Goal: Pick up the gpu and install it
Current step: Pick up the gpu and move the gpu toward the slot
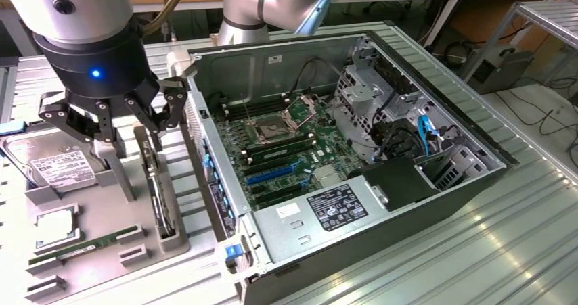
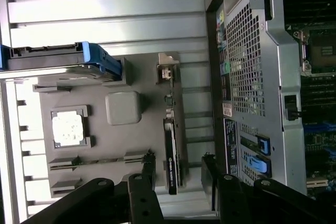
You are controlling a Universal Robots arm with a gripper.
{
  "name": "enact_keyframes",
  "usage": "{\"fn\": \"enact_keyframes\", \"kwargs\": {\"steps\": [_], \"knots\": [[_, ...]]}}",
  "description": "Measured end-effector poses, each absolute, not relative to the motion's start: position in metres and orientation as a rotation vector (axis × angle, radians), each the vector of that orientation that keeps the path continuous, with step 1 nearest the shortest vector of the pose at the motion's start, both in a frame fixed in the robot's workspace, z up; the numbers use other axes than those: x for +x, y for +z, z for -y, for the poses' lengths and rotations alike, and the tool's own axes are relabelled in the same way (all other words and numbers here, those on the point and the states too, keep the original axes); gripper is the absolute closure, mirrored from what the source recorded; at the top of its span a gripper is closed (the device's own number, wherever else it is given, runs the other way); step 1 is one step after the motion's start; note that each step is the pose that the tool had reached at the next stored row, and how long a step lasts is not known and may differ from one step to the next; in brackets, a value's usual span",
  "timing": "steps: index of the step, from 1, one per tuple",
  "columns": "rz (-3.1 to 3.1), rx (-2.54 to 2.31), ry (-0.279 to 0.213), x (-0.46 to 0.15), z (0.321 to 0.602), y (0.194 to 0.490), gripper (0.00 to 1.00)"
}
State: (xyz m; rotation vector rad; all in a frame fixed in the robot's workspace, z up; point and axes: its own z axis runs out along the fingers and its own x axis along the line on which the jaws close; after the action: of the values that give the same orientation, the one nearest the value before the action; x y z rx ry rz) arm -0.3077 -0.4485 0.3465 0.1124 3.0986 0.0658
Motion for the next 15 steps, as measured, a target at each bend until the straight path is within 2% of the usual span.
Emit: {"fn": "enact_keyframes", "kwargs": {"steps": [15], "knots": [[-3.092,0.109,0.066,-0.313,0.449,0.319,0.52]]}}
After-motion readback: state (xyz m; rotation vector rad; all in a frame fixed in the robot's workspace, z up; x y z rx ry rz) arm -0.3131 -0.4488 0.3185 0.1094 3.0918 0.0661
